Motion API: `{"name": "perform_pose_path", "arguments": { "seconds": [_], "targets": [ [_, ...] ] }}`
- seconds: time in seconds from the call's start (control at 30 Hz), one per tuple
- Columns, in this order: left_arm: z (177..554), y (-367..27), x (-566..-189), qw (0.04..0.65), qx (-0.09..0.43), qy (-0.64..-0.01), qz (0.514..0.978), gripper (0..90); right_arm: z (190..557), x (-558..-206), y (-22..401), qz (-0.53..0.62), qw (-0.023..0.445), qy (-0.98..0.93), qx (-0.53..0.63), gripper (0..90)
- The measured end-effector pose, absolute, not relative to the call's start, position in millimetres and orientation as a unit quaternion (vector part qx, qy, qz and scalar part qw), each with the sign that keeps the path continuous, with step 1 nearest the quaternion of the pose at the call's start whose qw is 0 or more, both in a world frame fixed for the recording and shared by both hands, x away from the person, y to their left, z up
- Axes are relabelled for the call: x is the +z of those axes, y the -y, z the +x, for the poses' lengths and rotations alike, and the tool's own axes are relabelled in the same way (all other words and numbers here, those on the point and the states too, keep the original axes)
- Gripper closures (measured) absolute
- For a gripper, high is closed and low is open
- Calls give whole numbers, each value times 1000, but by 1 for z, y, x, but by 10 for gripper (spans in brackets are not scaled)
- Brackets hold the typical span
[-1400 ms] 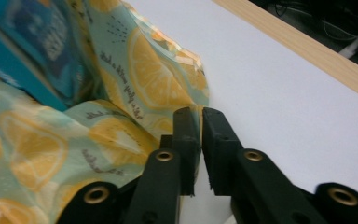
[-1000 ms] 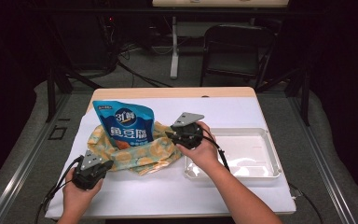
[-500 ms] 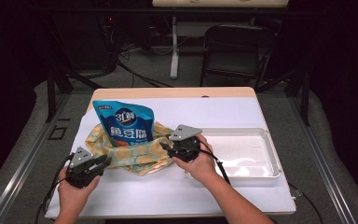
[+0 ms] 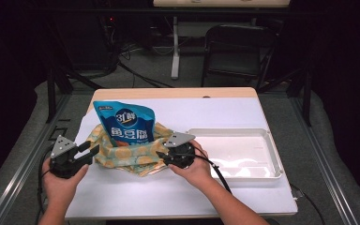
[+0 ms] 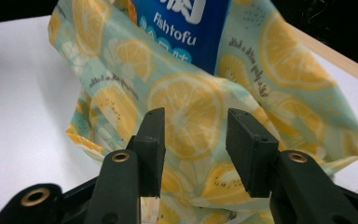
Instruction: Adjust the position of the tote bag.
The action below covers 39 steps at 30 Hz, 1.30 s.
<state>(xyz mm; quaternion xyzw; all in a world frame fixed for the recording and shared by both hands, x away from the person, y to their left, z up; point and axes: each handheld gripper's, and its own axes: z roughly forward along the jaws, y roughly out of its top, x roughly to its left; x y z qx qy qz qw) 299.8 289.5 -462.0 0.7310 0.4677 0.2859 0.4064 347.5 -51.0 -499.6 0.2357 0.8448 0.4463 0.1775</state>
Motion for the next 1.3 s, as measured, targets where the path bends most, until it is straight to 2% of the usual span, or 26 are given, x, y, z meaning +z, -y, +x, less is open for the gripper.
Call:
{"name": "perform_pose_path", "arguments": {
  "seconds": [0.27, 0.47, 0.6, 0.73, 0.8, 0.87, 1.0, 1.07, 1.17, 1.2, 1.23, 1.27, 1.3],
  "targets": [
    [323, -279, -454, 380, 301, -452, 749, 551, 348, -507, 50, 236, 179, -851, 434, 577],
    [341, -272, -455, 343, 313, -438, 770, 573, 347, -508, 49, 237, 177, -851, 434, 573],
    [349, -270, -458, 331, 302, -435, 781, 652, 347, -508, 49, 241, 174, -847, 442, 573],
    [353, -268, -461, 327, 294, -425, 791, 792, 347, -508, 50, 242, 173, -848, 439, 573],
    [354, -267, -461, 322, 296, -425, 793, 820, 347, -508, 50, 241, 173, -850, 436, 573],
    [358, -269, -462, 317, 301, -430, 790, 895, 347, -511, 48, 242, 171, -850, 436, 571],
    [362, -272, -460, 323, 300, -436, 784, 900, 345, -514, 45, 239, 173, -851, 434, 569],
    [364, -275, -460, 329, 299, -441, 780, 900, 345, -514, 44, 236, 178, -854, 427, 588],
    [371, -280, -458, 339, 295, -453, 770, 900, 346, -517, 44, 237, 170, -858, 422, 698],
    [371, -280, -458, 339, 295, -453, 770, 900, 346, -517, 44, 237, 170, -858, 422, 698],
    [375, -282, -458, 344, 293, -458, 765, 900, 346, -518, 44, 236, 167, -861, 419, 786],
    [375, -282, -458, 344, 293, -458, 765, 900, 346, -518, 44, 234, 164, -862, 419, 825],
    [377, -283, -458, 347, 293, -461, 762, 900, 346, -518, 44, 234, 164, -862, 419, 825]
  ]
}}
